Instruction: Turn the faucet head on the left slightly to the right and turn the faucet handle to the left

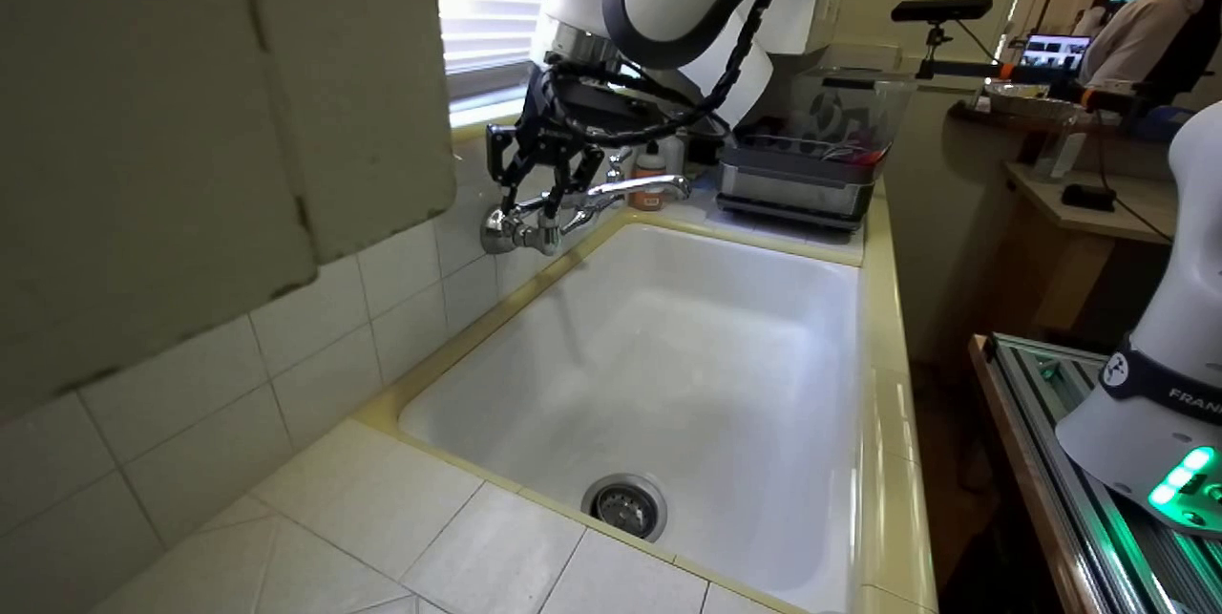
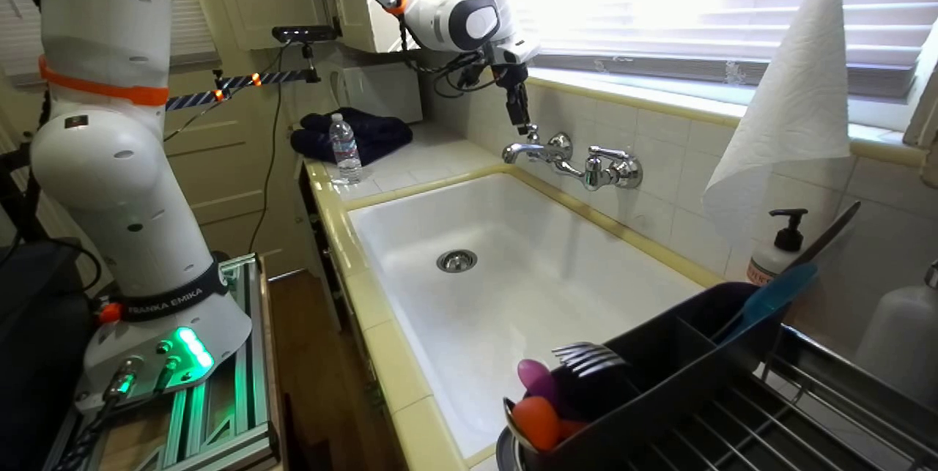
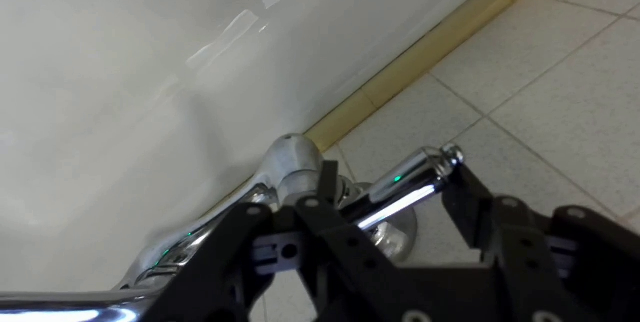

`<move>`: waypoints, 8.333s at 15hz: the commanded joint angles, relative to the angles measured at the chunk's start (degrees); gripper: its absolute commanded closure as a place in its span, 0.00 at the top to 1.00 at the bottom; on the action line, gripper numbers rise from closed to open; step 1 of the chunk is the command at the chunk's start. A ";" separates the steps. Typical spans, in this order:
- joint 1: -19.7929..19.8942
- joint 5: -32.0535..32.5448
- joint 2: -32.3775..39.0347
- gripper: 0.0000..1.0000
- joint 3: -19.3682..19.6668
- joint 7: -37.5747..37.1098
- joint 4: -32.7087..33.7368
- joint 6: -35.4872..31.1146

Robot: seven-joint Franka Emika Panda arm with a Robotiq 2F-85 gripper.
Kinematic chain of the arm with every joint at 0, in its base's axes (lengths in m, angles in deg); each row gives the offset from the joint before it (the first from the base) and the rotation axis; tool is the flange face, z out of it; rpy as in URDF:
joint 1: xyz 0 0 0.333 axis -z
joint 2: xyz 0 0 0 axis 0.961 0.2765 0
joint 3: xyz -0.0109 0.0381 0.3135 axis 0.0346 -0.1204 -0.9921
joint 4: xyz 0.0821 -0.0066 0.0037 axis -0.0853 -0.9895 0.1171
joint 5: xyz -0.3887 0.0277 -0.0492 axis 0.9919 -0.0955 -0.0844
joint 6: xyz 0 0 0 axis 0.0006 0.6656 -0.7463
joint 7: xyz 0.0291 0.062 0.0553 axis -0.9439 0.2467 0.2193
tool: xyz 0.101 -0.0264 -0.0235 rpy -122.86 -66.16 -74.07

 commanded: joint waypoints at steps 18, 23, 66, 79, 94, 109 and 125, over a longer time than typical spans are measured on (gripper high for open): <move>-0.48 -0.75 -2.09 0.16 -0.45 4.17 -0.55 6.82; -0.57 -0.43 -2.69 0.12 -0.31 5.09 -1.04 7.66; 10.15 -6.28 -23.15 1.00 3.21 36.32 -16.13 14.04; 11.50 -5.34 -19.93 1.00 3.83 49.69 -18.83 11.33; 11.89 -13.97 -14.55 0.35 2.35 61.81 -18.45 2.57; 10.79 -12.31 -11.61 0.08 1.50 58.95 -15.56 2.74; 7.82 -7.23 -4.58 0.55 0.03 44.37 -8.58 4.43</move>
